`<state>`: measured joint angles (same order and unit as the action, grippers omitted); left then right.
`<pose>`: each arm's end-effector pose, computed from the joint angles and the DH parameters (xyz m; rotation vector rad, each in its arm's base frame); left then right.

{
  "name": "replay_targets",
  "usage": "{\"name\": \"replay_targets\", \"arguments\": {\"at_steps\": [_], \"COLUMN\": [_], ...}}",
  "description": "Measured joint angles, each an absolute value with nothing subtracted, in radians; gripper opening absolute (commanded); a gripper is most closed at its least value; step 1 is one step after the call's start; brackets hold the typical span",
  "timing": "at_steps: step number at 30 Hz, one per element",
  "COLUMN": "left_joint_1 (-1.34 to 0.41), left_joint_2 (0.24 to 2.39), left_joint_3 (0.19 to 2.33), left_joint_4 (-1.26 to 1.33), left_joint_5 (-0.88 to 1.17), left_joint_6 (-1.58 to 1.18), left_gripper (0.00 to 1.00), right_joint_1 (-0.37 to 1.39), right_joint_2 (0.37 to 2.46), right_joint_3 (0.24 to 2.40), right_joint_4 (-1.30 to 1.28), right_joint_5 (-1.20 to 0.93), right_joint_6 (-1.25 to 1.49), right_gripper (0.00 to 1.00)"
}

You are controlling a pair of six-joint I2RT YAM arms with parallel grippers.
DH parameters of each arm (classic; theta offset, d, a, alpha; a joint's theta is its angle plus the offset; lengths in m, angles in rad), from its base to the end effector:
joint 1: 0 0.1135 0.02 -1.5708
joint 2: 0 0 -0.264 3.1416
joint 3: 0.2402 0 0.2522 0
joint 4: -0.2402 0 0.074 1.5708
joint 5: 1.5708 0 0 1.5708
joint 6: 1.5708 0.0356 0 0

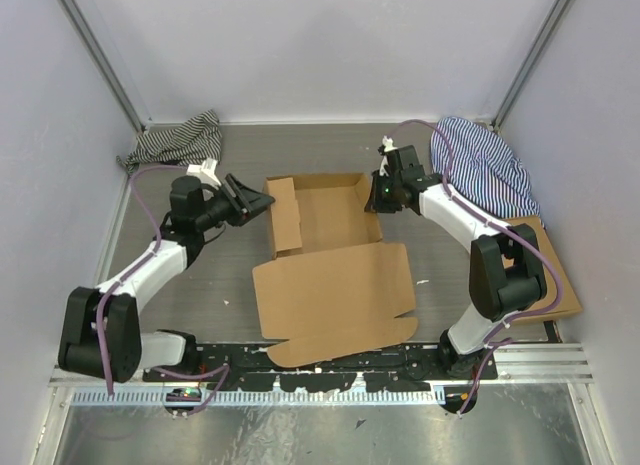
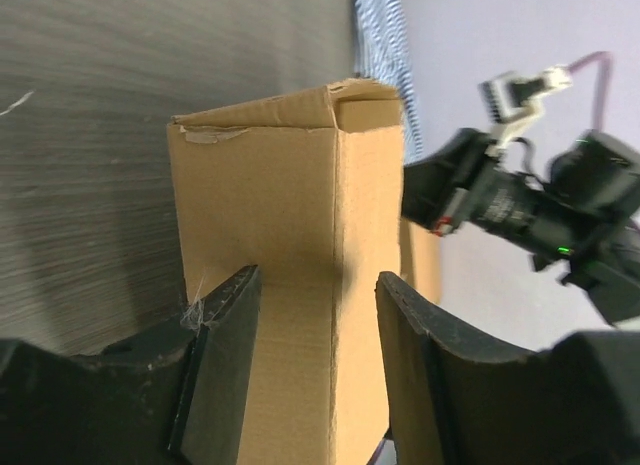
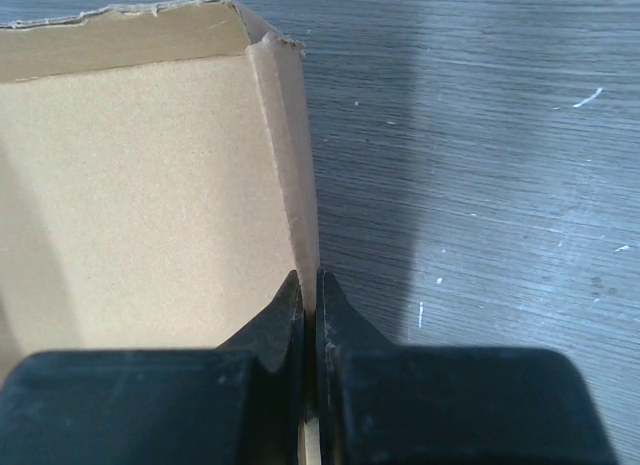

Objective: Fold the paper box

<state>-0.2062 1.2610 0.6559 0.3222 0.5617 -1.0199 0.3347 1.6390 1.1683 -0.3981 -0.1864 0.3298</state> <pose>0.2654 -0.0749 0.2459 -0.3929 2.0040 -1.3330 0.3321 0.1225 0.2361 -0.0912 2.4877 0.5169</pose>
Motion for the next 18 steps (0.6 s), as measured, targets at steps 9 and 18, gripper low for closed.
{"name": "replay_targets", "arguments": {"at_steps": [9, 18], "left_joint_1": [-0.236, -0.316], "left_joint_2": [1.420, 1.469], "left_joint_3": [0.672, 0.796], "left_joint_4": [0.173, -0.038], "left_joint_5": [0.510, 0.386], "left_joint_6": [-0.909, -0.784], "left_gripper": [0.52, 0.50], "right_joint_1": [0.361, 0.402], "right_joint_2": [1.670, 1.705], "right_joint_3": [1.168, 1.169], "right_joint_4": [-0.427, -0.438], "right_joint_5": [-0.104, -0.011], "right_joint_6": [0.304, 0.299], "right_gripper": [0.01, 0.01]}}
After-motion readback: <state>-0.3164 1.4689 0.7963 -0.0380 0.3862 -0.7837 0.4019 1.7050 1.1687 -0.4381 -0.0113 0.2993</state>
